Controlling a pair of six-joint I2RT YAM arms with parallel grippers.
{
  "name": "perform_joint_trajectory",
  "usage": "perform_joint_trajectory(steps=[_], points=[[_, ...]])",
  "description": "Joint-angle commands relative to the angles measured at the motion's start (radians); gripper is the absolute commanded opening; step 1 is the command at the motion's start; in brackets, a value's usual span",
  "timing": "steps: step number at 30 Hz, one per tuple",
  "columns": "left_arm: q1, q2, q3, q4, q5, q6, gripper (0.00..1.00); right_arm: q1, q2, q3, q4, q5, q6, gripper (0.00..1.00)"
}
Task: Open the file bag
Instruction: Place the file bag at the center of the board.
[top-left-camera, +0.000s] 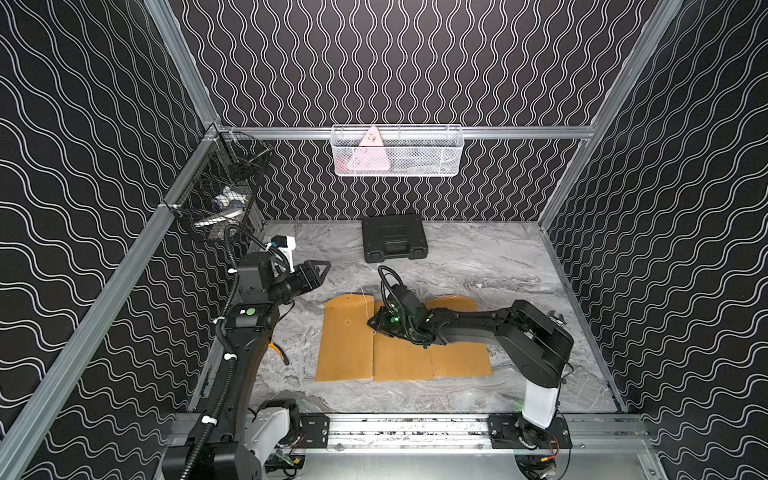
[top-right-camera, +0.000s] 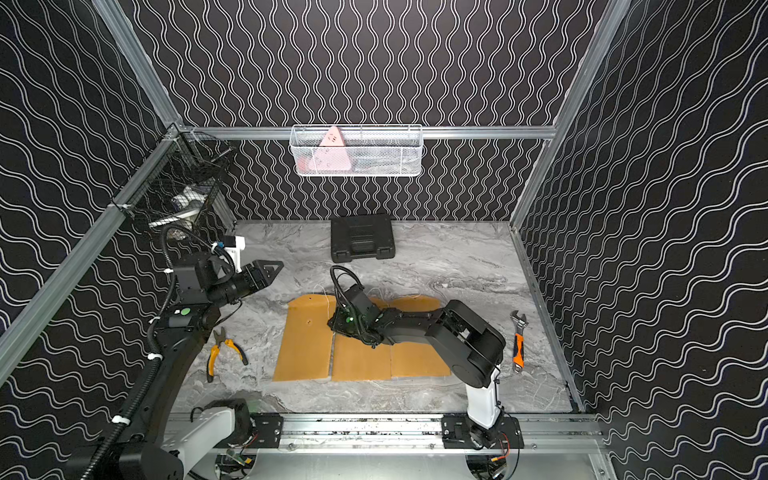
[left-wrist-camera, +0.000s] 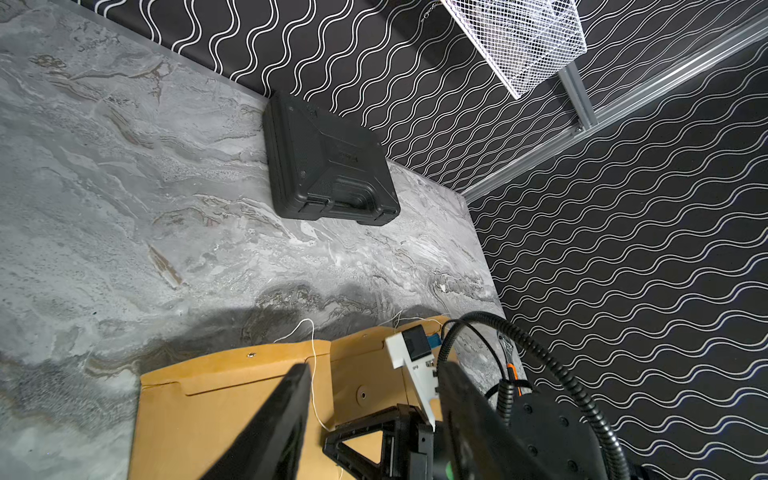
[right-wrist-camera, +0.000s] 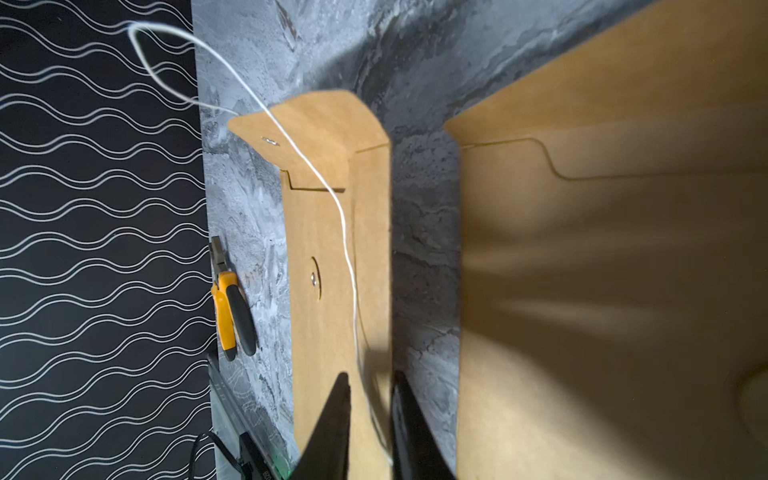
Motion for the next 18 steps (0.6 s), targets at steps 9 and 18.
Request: perform_joint_trajectory(steps=[9,18], points=[[0.006,0.0,-0.006,0.035,0.015,-0.006,0.53,0.003,0.034,0.028,-0.01,-0.001,0.006,0.23],[0.007,-0.002,-0.006,0.035,0.015,-0.007,0.53,0.004,0.041,0.033,-0.022,0.002,0.01,0.27]])
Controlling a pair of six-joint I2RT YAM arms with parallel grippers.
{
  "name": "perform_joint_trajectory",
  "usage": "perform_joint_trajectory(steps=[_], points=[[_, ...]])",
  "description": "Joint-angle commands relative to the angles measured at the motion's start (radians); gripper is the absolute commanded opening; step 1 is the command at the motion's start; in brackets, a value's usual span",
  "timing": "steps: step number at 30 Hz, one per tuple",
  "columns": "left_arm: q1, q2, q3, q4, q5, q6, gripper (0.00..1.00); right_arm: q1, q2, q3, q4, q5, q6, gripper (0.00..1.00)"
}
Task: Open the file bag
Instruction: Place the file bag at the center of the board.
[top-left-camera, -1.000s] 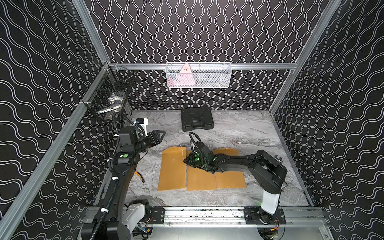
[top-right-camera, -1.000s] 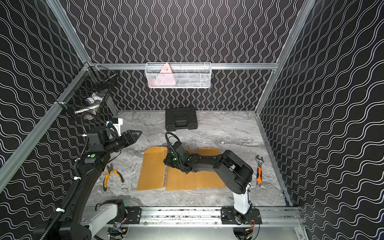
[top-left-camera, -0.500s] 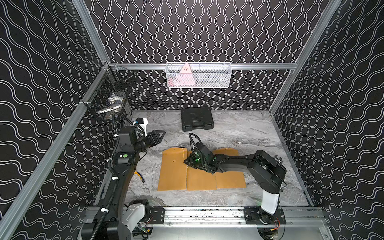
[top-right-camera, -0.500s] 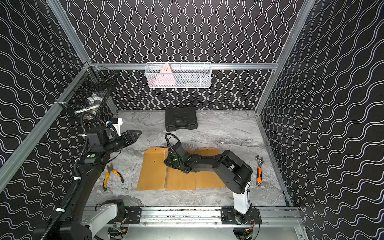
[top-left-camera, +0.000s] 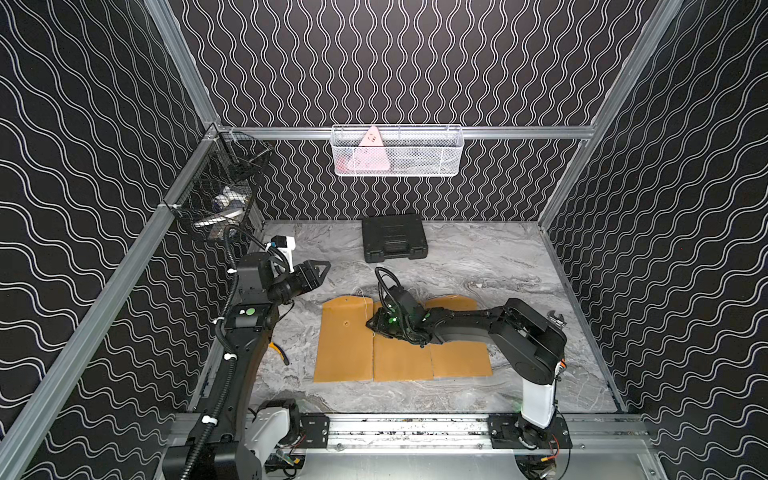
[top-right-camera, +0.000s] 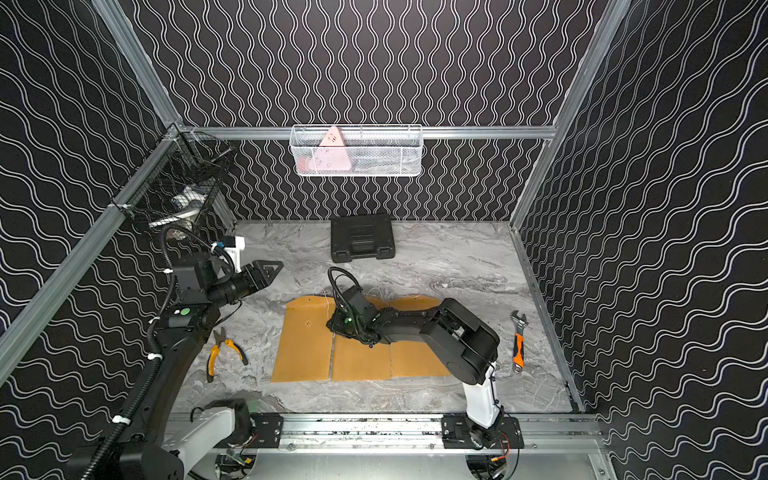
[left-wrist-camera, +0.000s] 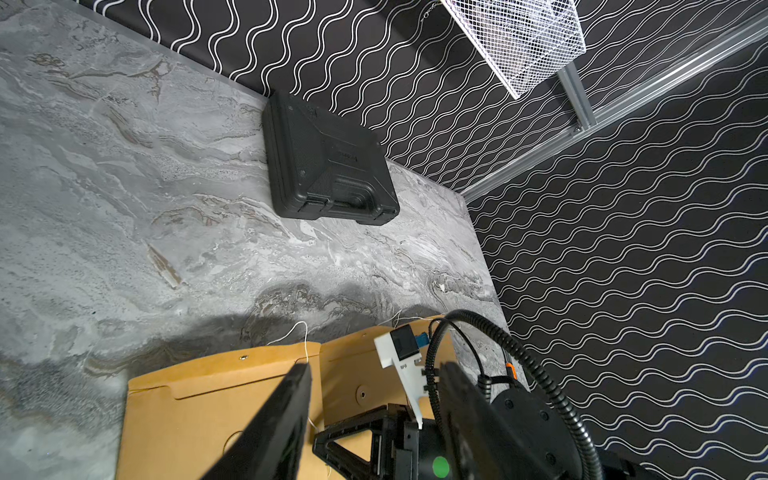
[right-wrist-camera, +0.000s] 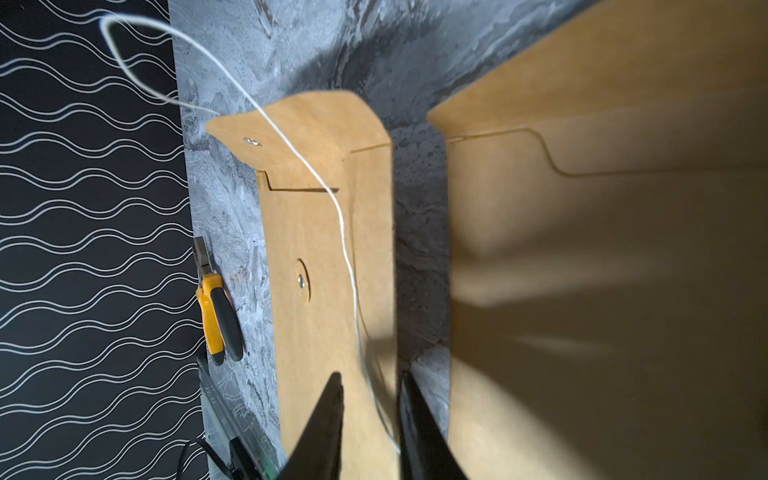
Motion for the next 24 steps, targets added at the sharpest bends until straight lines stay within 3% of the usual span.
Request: perform_joint_trajectory(steps=[1,9,24], points=[[0.003,-0.002,-0.005,0.034,0.011,-0.008,0.53,0.003,0.001,0.008,-0.018,0.01,0.008,0.28],[0.004,-0.003,-0.007,0.042,0.016,-0.012,0.53,0.005,-0.01,0.011,-0.046,0.031,0.003,0.36],[0.007,0.0,-0.012,0.049,0.019,-0.016,0.53,0.005,-0.03,0.008,-0.059,0.048,-0.009,0.37]])
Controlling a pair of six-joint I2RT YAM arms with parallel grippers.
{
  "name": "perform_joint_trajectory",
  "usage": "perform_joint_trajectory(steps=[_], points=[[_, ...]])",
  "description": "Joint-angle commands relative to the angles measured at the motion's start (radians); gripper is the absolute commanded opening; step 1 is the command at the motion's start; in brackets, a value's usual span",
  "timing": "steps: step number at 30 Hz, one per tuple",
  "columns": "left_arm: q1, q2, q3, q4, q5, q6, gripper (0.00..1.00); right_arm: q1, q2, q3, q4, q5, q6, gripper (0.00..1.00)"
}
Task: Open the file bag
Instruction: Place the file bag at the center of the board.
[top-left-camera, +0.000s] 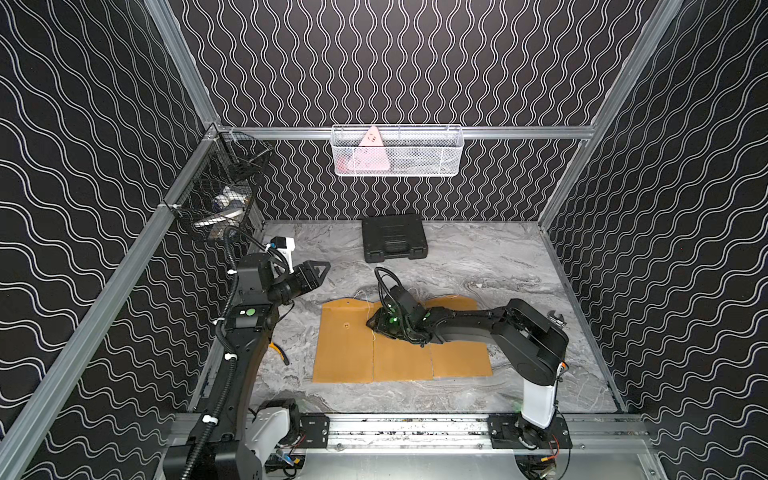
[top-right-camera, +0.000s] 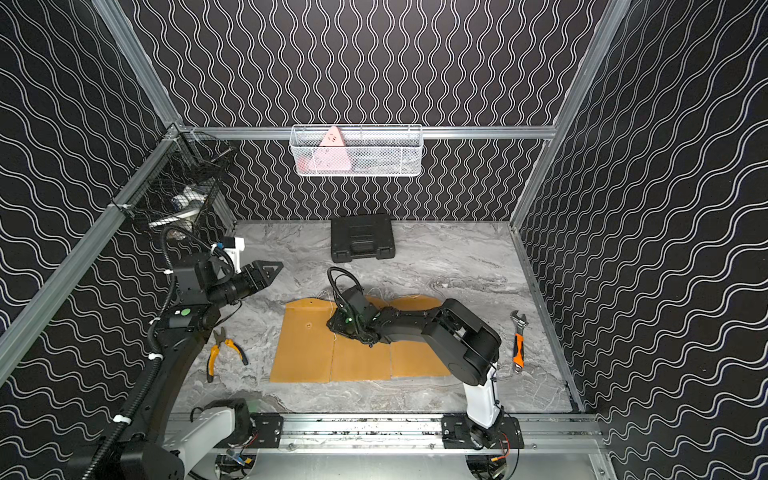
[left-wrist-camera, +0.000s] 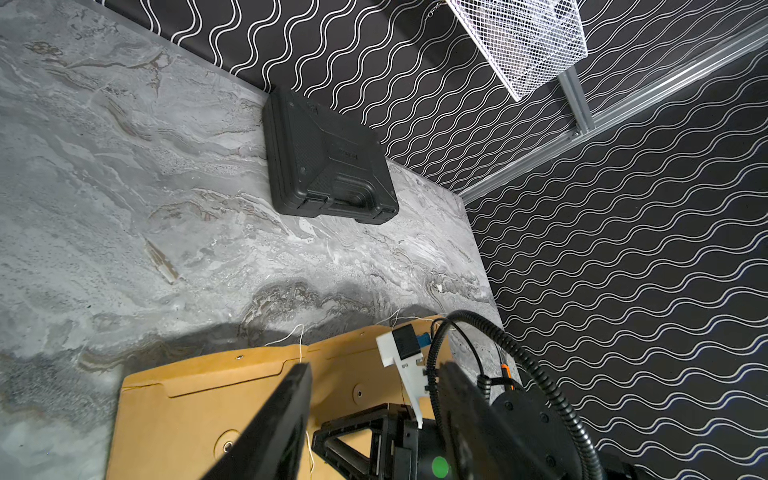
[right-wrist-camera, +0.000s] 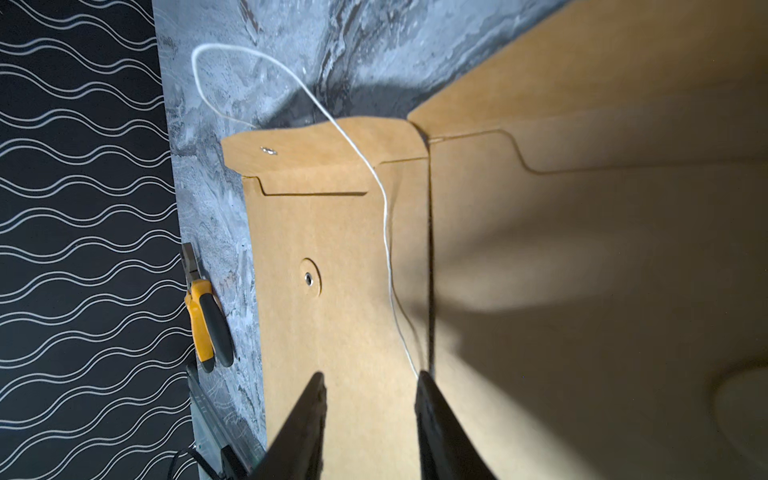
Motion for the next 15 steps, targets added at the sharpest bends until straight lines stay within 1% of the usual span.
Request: perform_joint_trajectory(steps=[1,11,15], points=[[0.001,0.0,-0.001,0.034,0.01,0.006,0.53,0.002,-0.015,0.003,-0.016,0.015,-0.01,0.37],[0.002,0.012,-0.005,0.02,-0.008,0.009,0.54,-0.001,-0.068,-0.009,-0.055,0.045,-0.057,0.39],[0.001,0.028,-0.004,0.01,-0.021,0.012,0.54,-0.018,-0.095,-0.031,-0.053,0.047,-0.073,0.42]])
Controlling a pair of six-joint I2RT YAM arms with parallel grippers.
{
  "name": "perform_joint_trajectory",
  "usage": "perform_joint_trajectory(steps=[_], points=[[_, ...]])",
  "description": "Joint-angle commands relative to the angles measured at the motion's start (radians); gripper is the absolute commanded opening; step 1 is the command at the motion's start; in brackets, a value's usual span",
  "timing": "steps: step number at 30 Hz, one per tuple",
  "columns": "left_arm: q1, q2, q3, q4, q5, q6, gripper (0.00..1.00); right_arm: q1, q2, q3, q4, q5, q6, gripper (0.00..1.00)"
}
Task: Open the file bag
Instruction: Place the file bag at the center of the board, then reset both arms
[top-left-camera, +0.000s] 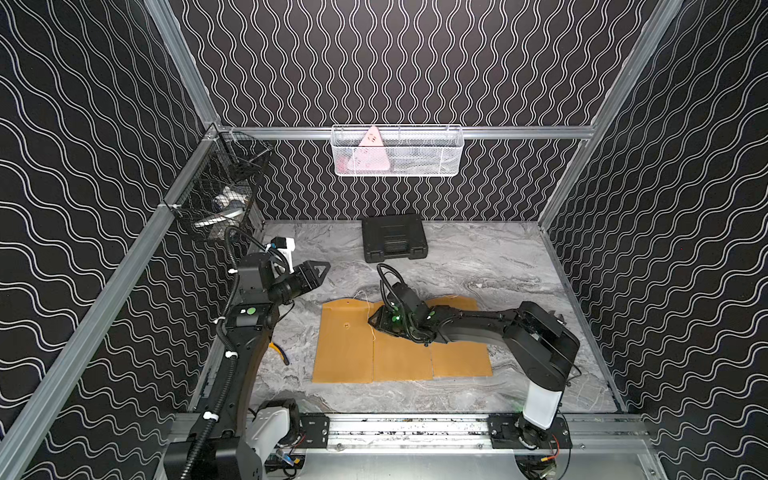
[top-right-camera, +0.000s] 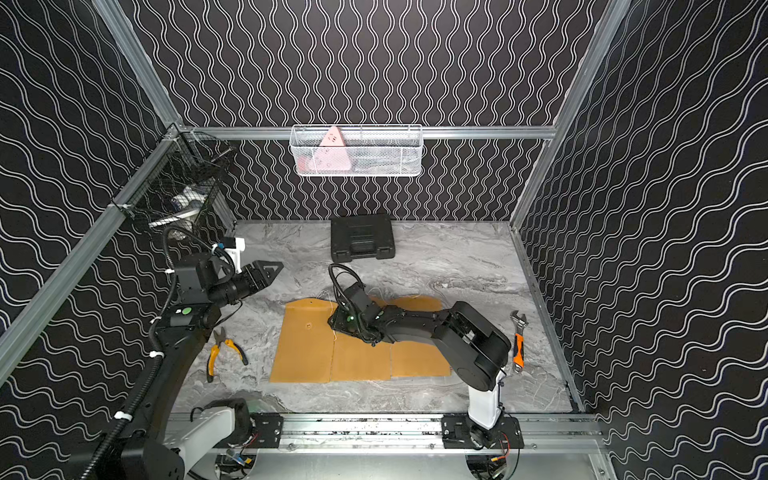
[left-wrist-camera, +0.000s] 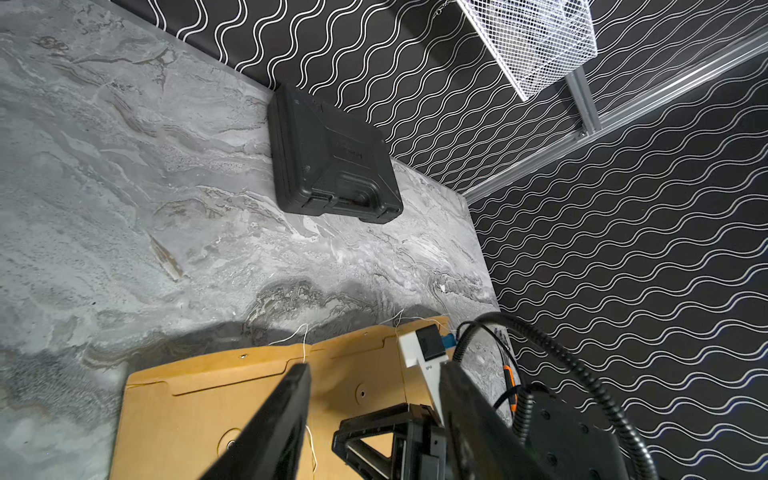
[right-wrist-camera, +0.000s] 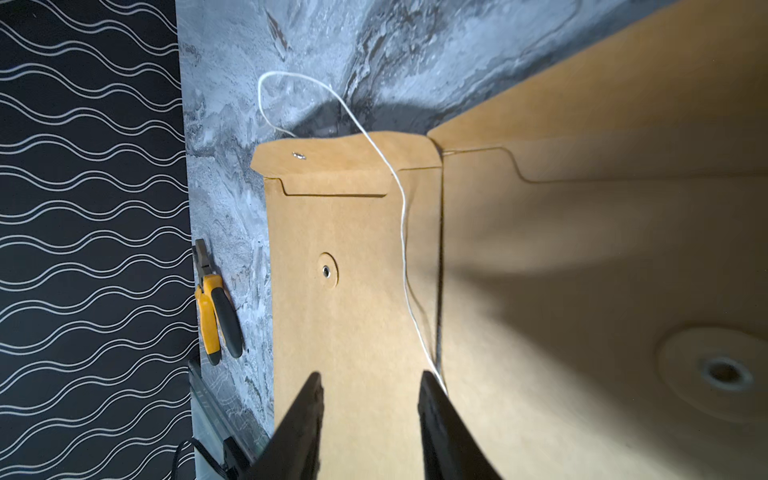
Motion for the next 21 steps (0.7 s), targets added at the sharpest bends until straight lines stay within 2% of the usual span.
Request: perform_joint_trajectory(steps=[1,6,12,16,21], points=[[0.001,0.009,-0.002,0.009,-0.017,0.013,0.55,-0.018,-0.026,-0.017,-0.011,0.017,-0.025,0.42],[0.001,0.023,-0.007,-0.006,-0.046,0.016,0.56,-0.066,-0.075,-0.063,-0.016,0.004,-0.051,0.46],[0.001,0.032,-0.014,-0.023,-0.086,0.024,0.63,-0.146,-0.152,-0.125,-0.023,-0.018,-0.089,0.49],[0.002,0.039,-0.019,-0.027,-0.112,0.026,0.7,-0.202,-0.2,-0.16,-0.036,-0.031,-0.114,0.52],[0.002,0.048,-0.031,-0.02,-0.131,0.02,0.83,-0.272,-0.267,-0.198,-0.058,-0.037,-0.145,0.54]])
